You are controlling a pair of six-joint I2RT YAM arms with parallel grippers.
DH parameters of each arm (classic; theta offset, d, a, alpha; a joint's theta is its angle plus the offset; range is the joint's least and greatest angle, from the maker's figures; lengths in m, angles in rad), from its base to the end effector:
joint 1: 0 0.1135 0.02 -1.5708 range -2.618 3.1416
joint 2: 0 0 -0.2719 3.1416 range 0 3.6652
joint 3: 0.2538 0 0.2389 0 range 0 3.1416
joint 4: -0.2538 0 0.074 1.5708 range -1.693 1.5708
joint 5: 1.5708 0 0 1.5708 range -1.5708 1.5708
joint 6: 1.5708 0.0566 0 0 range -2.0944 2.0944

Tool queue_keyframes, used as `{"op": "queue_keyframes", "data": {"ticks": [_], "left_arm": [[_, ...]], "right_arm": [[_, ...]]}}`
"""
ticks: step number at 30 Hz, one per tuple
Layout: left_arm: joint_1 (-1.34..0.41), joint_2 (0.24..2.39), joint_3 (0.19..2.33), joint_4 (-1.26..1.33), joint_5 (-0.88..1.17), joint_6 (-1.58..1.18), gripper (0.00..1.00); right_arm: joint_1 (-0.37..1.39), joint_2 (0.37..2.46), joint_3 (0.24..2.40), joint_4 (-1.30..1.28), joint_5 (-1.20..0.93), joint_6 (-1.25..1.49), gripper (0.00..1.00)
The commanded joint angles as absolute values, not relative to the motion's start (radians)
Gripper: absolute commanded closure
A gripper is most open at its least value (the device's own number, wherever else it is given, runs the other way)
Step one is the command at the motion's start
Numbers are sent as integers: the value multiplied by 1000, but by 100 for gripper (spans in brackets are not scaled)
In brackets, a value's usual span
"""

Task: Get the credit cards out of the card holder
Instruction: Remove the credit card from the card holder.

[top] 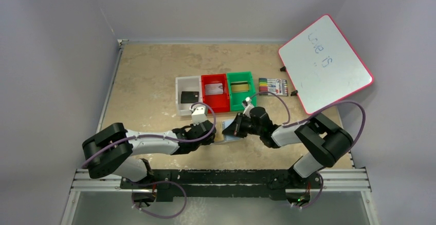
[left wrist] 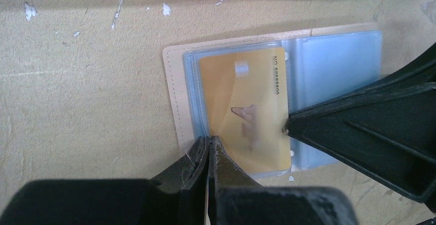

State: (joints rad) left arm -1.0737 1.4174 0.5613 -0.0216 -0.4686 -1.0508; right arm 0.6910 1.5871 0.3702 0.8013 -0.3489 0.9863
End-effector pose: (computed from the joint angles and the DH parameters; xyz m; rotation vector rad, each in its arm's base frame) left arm 0.1440 -0.2118 0.1511 -0.1770 2.3701 -0.4717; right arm 0.2013 0.1916 0.1379 0.0752 2.2584 1.3526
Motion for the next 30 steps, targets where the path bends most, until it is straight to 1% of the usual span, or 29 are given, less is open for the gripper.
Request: {"op": "queue_keyframes", "data": {"ticks": [1,12,13,17,19,22,24,25,27,28,30], "left_arm": [[-1077,1420,580,-57,-469,-1033,100],[-1077,1409,578,-54,-467,-1021,100],[-1076,1409,578,-49,-465,-1019,100],[-1076,1408,578,-34,-453,-1008,100],[-1077,1409,578,-34,-449,-1007,100],[-1076,1408,577,-35,-447,-1006,100],[-1077,1407,577,-33,-447,-1007,100],[-1077,1408,576,-30,-447,-1009,100],[-1077,1412,575,-22,-445,-1010,100],[-1077,1415,575,-19,-442,-1010,100],[-1077,1421,575,-14,-437,-1012,100]], "right_arm": [[696,1523,370,777,-331,988,100],[675,1535,352,814,-367,988,99],[675,1545,356,823,-378,985,95],[675,1603,361,873,-406,995,85],[675,1625,368,884,-409,999,83],[675,1646,370,907,-408,1001,78],[675,1653,375,932,-409,999,78],[675,1657,375,950,-413,999,81],[675,1663,371,994,-437,1007,91],[675,1663,367,1016,-444,1014,93],[675,1657,364,1029,-449,1018,93]]}}
